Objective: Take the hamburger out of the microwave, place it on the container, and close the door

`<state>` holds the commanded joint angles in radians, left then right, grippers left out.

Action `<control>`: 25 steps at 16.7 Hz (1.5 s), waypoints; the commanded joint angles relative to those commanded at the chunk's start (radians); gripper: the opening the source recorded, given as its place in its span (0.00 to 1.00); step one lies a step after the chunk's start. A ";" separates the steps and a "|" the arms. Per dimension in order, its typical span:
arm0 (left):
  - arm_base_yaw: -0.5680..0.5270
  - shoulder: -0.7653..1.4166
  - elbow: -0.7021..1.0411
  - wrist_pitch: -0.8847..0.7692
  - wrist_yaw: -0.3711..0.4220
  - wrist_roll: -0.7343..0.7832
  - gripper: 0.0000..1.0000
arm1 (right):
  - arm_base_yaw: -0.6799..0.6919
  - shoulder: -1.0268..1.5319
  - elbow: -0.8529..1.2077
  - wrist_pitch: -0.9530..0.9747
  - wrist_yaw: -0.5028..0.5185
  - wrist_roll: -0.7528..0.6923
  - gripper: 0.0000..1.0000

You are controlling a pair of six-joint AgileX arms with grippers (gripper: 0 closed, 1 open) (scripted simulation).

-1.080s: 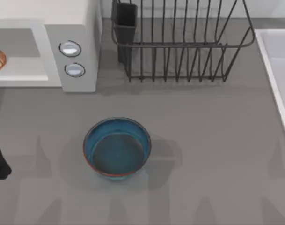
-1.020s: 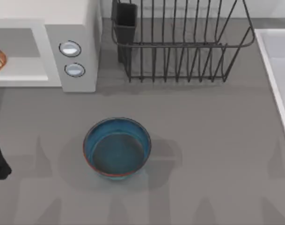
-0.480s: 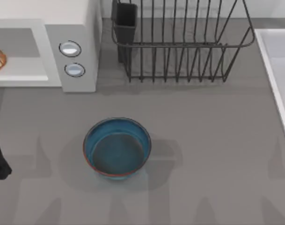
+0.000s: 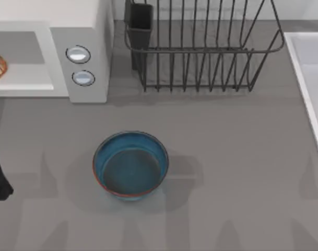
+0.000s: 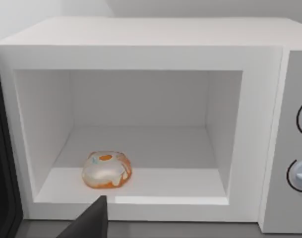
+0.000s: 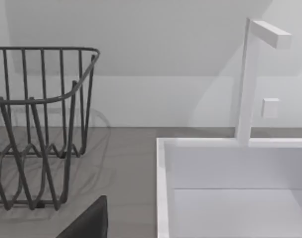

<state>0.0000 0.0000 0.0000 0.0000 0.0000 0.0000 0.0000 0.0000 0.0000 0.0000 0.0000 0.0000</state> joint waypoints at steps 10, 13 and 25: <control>0.008 0.093 0.040 0.041 0.010 0.004 1.00 | 0.000 0.000 0.000 0.000 0.000 0.000 1.00; 0.023 0.260 0.112 0.115 0.027 0.010 1.00 | 0.000 0.000 0.000 0.000 0.000 0.000 1.00; 0.121 1.381 0.586 0.598 0.138 0.053 1.00 | 0.000 0.000 0.000 0.000 0.000 0.000 1.00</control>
<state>0.1210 1.3811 0.5862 0.5978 0.1382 0.0533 0.0000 0.0000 0.0000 0.0000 0.0000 0.0000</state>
